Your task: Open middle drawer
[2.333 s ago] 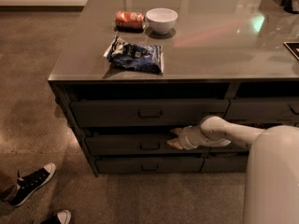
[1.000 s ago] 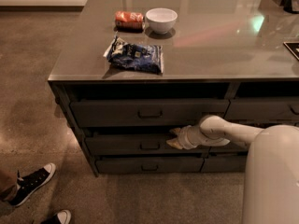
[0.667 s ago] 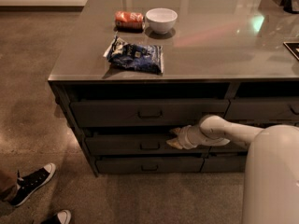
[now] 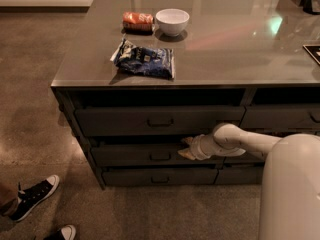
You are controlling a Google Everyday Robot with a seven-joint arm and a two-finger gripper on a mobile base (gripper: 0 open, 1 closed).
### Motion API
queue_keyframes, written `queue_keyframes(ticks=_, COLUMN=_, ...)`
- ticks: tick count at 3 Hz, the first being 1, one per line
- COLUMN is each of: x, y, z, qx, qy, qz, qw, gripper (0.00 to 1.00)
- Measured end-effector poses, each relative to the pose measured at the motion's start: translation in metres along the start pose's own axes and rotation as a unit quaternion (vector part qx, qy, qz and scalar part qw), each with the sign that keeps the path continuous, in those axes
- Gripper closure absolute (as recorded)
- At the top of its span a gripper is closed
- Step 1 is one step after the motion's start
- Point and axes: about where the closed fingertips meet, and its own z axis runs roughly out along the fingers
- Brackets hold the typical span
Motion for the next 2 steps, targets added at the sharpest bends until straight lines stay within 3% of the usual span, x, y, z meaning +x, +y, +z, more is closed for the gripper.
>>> queue_keyframes(ticks=2, x=0.0029, y=0.0032, z=0.0015, qx=0.000, qy=0.000, qz=-0.005, qw=1.0000, gripper=1.00)
